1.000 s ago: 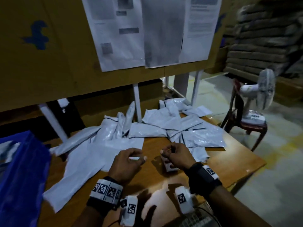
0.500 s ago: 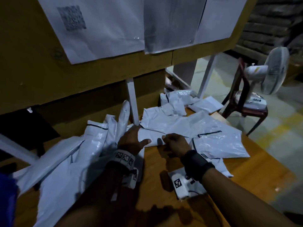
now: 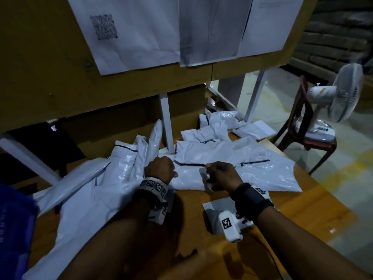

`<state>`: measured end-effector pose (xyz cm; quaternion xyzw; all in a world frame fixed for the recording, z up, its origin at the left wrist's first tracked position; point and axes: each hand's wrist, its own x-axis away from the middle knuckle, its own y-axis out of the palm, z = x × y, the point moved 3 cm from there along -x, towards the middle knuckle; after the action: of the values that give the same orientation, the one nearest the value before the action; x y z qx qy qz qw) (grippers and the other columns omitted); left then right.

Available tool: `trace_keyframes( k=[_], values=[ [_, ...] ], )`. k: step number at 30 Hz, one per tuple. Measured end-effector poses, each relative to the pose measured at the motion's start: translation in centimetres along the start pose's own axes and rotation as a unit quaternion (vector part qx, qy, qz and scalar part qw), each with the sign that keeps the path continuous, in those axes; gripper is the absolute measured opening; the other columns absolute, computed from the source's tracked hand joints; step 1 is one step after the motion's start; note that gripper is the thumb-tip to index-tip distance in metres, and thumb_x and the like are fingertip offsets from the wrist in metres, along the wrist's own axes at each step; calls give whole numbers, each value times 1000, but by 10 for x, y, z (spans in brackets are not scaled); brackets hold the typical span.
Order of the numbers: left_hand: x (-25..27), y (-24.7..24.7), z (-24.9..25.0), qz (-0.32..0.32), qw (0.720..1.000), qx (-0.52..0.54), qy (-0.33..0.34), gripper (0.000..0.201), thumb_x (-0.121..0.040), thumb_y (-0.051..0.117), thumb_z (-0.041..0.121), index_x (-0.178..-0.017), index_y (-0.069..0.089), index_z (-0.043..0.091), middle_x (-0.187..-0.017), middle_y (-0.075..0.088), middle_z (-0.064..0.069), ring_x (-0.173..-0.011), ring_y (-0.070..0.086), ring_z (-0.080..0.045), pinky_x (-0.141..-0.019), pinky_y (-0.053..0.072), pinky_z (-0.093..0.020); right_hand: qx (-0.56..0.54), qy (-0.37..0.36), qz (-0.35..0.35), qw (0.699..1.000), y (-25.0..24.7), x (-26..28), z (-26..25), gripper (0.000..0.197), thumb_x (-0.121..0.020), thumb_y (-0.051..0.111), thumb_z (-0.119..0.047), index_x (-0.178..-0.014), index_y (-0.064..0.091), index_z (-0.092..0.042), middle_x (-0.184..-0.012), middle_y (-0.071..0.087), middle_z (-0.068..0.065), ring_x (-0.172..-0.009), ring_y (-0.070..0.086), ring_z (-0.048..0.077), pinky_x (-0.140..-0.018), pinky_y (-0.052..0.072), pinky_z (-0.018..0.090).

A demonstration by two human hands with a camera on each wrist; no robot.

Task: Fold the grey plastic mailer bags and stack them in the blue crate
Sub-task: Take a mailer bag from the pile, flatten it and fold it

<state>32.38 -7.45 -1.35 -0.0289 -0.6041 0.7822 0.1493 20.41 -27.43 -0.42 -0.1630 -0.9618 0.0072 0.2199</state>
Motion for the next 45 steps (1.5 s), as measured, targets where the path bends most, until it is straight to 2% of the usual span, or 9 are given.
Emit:
trace_keyframes(
  k=[5, 7, 11, 14, 19, 26, 31, 36, 45],
  values=[
    [83, -12, -2, 28, 998, 32, -39, 23, -73, 86, 51, -79, 80, 30, -94, 77, 3, -95, 70, -22, -81, 59, -35, 40, -74, -22, 996, -22, 50, 18, 21, -99, 66, -23, -81, 64, -12, -73, 65, 11, -69, 66, 26, -54, 55, 35],
    [130, -12, -4, 42, 997, 43, -38, 24, -69, 86, 56, -78, 79, 35, -93, 77, 7, -94, 70, -20, -81, 57, -32, 133, -144, -16, 980, -33, 73, 32, 16, -96, 69, -32, -86, 70, -20, -85, 73, 5, -84, 72, 24, -69, 62, 45],
    [226, 12, -4, 49, 996, 67, -29, 27, -64, 86, 59, -73, 76, 37, -87, 76, 9, -88, 70, -16, -77, 57, -32, 319, -284, 17, 904, -38, 133, 71, 23, -96, 64, -43, -107, 72, -24, -108, 73, -5, -99, 65, 14, -86, 54, 35],
    [279, 48, -9, 50, 991, 122, -33, 36, -59, 81, 68, -73, 74, 36, -76, 73, 7, -79, 68, -14, -70, 57, -36, 381, -366, -41, 848, -23, 171, 111, 36, -94, 54, -50, -113, 69, -23, -113, 70, 2, -107, 63, 27, -86, 53, 40],
    [326, 76, -16, 90, 992, 67, -49, 34, -71, 79, 65, -88, 77, 35, -95, 77, 6, -92, 70, -19, -74, 55, -32, 475, -365, -68, 798, 4, 194, 173, 43, -97, 51, -46, -127, 66, -19, -133, 64, 10, -126, 57, 33, -97, 52, 44],
    [339, 101, -21, 162, 983, 14, 80, 44, -94, 54, 55, -116, 71, 21, -125, 69, -4, -111, 64, -29, -91, 52, -42, 523, -411, 1, 747, 22, 198, 181, 46, -104, 36, -44, -134, 61, -19, -146, 57, 9, -142, 46, 31, -108, 43, 54],
    [339, 125, -13, 109, 990, -41, 84, 72, -108, 7, 42, -139, 60, 4, -147, 56, -15, -138, 52, -30, -112, 43, -53, 562, -434, -26, 704, 52, 193, 194, 56, -107, 29, -43, -142, 57, -10, -154, 50, 10, -149, 38, 27, -119, 23, 56],
    [334, 145, -20, 67, 992, -68, 83, 65, -106, 18, 39, -146, 53, 2, -153, 49, -16, -144, 45, -31, -116, 22, -49, 573, -452, -5, 684, 53, 191, 214, 55, -108, 30, -39, -147, 54, -9, -156, 48, 8, -150, 37, 24, -122, 20, 53],
    [325, 160, -27, 49, 991, -90, 83, 64, -103, 22, 41, -151, 46, 5, -159, 42, -14, -149, 37, -27, -120, 19, -47, 592, -424, -9, 685, 58, 188, 217, 56, -108, 22, -37, -149, 50, -11, -160, 42, 6, -154, 28, 21, -126, 17, 51]
  ],
)
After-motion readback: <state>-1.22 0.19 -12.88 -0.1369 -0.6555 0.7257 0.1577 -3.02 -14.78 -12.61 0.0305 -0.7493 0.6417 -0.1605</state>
